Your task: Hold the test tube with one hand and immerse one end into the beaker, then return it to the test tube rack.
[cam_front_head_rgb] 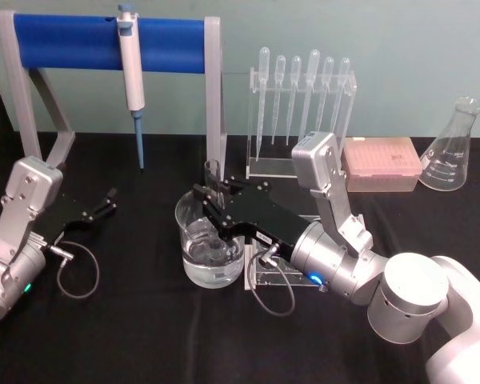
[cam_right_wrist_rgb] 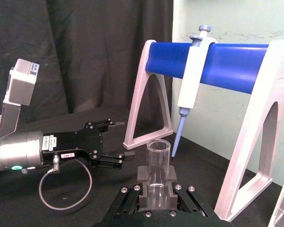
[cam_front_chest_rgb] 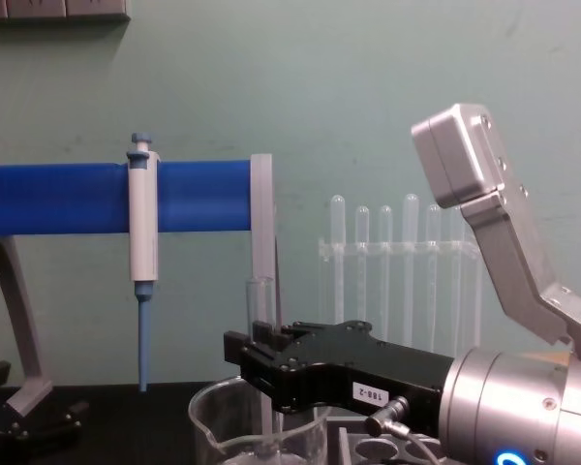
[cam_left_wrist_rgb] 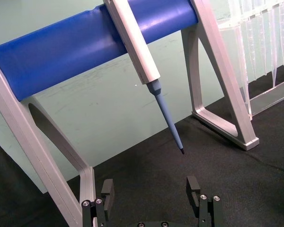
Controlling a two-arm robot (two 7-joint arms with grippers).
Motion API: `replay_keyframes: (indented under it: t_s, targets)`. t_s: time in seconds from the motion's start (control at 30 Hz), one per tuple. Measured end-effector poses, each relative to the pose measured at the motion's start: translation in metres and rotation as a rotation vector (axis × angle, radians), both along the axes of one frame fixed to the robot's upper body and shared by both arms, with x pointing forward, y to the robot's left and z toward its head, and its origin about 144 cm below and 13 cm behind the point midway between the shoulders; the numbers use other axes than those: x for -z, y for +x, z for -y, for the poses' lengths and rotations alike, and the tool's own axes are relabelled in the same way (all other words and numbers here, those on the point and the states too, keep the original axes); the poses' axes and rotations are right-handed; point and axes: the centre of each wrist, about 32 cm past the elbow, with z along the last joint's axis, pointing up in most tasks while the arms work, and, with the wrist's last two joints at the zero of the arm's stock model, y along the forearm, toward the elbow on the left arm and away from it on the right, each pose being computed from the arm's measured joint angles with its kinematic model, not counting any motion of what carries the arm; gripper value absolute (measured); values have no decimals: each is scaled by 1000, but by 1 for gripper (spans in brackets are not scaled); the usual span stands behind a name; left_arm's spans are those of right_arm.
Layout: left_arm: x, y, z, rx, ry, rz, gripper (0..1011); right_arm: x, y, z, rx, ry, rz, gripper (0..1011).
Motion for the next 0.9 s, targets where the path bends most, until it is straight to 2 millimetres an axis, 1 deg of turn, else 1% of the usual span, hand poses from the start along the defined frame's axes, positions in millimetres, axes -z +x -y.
replay_keyframes:
  t_s: [0.9]
  targets:
    - [0, 0, 0, 0, 0, 0, 1000, 0, 0, 0, 0, 0, 0, 225]
